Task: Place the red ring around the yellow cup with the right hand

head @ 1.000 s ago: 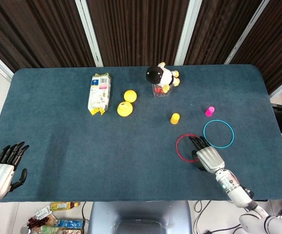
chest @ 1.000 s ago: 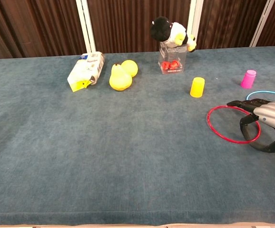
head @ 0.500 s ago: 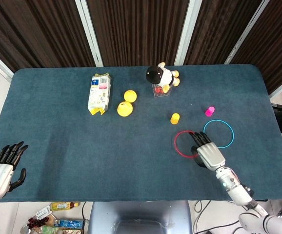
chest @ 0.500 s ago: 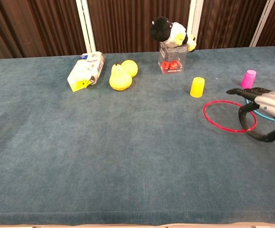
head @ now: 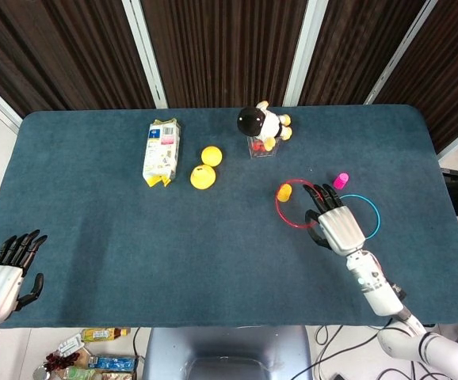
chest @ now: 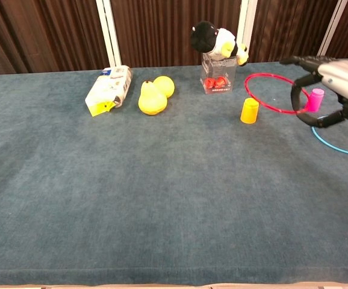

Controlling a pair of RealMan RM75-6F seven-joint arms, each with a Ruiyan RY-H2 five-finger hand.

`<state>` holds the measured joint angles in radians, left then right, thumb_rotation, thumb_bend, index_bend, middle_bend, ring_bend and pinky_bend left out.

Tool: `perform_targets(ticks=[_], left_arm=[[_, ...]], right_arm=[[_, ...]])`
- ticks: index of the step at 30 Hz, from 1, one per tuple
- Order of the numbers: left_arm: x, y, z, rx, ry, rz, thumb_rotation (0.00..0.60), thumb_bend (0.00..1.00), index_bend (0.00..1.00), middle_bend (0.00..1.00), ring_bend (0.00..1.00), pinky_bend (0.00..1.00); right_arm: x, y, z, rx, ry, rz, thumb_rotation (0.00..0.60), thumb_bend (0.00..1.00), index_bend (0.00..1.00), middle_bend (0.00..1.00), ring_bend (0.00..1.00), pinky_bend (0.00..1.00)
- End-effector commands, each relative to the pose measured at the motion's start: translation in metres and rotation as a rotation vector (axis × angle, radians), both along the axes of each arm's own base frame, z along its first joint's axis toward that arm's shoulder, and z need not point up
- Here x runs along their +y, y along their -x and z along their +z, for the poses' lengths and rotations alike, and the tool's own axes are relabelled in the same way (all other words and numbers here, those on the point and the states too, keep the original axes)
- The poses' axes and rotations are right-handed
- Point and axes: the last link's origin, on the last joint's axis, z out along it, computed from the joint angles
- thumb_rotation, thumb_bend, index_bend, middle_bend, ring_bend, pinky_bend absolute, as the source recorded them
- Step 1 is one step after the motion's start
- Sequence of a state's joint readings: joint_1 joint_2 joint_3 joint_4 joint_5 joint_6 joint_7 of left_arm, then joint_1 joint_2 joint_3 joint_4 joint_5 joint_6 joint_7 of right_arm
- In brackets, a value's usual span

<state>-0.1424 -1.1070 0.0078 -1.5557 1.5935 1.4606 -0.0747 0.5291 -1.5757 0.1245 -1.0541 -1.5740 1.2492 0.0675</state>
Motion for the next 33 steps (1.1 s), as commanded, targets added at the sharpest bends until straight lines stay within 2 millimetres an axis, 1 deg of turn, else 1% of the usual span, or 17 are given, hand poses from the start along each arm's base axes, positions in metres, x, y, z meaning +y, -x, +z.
perform_targets(ticks=[1,2,5,6,7,8,12,17,18,20,23,25,30,32,33], left_arm=[[0.001,0.000,-0.001,0.002,0.003,0.001,0.600,0.57,0.00,0.00,0.00,0.04],[0.001,0.000,-0.001,0.002,0.003,0.001,0.600,0.57,0.00,0.00,0.00,0.04],[0.001,0.000,-0.001,0.003,0.004,0.001,0.600,0.57,0.00,0.00,0.00,0.04],[0.001,0.000,-0.001,0.003,0.004,0.002,0.600,0.57,0.00,0.00,0.00,0.04],[0.002,0.000,-0.001,0.003,0.004,0.006,0.600,0.57,0.00,0.00,0.00,0.04],[0.003,0.001,-0.001,0.003,0.005,0.008,0.600,0.57,0.00,0.00,0.00,0.04],[0.003,0.002,0.000,0.001,0.005,0.013,0.600,0.57,0.00,0.00,0.00,0.04],[0.004,0.002,0.000,-0.001,0.001,0.017,0.600,0.57,0.00,0.00,0.00,0.04],[0.004,0.002,0.000,-0.001,0.000,0.017,0.600,0.57,0.00,0.00,0.00,0.04],[0.004,0.002,0.000,0.001,0.001,0.019,0.600,0.57,0.00,0.00,0.00,0.04],[0.005,0.002,-0.001,0.004,0.002,0.022,0.600,0.57,0.00,0.00,0.00,0.04],[0.005,0.002,0.000,0.004,0.002,0.024,0.600,0.57,0.00,0.00,0.00,0.04],[0.005,0.002,-0.001,0.005,0.004,0.022,0.600,0.57,0.00,0.00,0.00,0.04],[0.004,0.001,-0.002,0.007,0.008,0.018,0.600,0.57,0.00,0.00,0.00,0.04],[0.003,0.000,-0.003,0.008,0.008,0.015,0.600,0.57,0.00,0.00,0.00,0.04]], right_arm=[[-0.028,-0.017,0.004,0.016,0.029,-0.006,0.600,0.55,0.86,0.13,0.00,0.00],[-0.036,-0.021,0.003,0.022,0.034,-0.012,0.600,0.55,0.86,0.13,0.00,0.00],[-0.042,-0.022,0.003,0.025,0.034,-0.020,0.600,0.55,0.86,0.13,0.00,0.00],[-0.048,-0.025,0.001,0.028,0.033,-0.029,0.600,0.55,0.86,0.13,0.00,0.00],[-0.060,-0.027,-0.006,0.051,0.018,-0.051,0.600,0.55,0.86,0.13,0.00,0.00],[-0.064,-0.027,-0.010,0.062,0.013,-0.063,0.600,0.55,0.86,0.13,0.00,0.00],[-0.068,-0.018,-0.026,0.089,-0.013,-0.102,0.600,0.55,0.86,0.13,0.00,0.00],[-0.071,-0.005,-0.041,0.104,-0.049,-0.149,0.600,0.55,0.83,0.13,0.00,0.00],[-0.072,-0.004,-0.043,0.108,-0.056,-0.154,0.600,0.55,0.80,0.13,0.00,0.00],[-0.074,-0.001,-0.046,0.112,-0.071,-0.160,0.600,0.55,0.67,0.13,0.00,0.00],[-0.072,0.001,-0.042,0.093,-0.070,-0.149,0.600,0.55,0.38,0.08,0.00,0.00],[-0.067,0.004,-0.036,0.093,-0.060,-0.125,0.600,0.55,0.31,0.06,0.00,0.00],[-0.051,0.020,-0.011,0.077,-0.027,-0.115,0.600,0.55,0.25,0.05,0.00,0.00],[-0.039,0.029,0.003,0.042,-0.021,-0.130,0.600,0.55,0.26,0.05,0.00,0.00],[-0.031,0.034,0.009,0.029,-0.024,-0.135,0.600,0.55,0.28,0.05,0.00,0.00]])
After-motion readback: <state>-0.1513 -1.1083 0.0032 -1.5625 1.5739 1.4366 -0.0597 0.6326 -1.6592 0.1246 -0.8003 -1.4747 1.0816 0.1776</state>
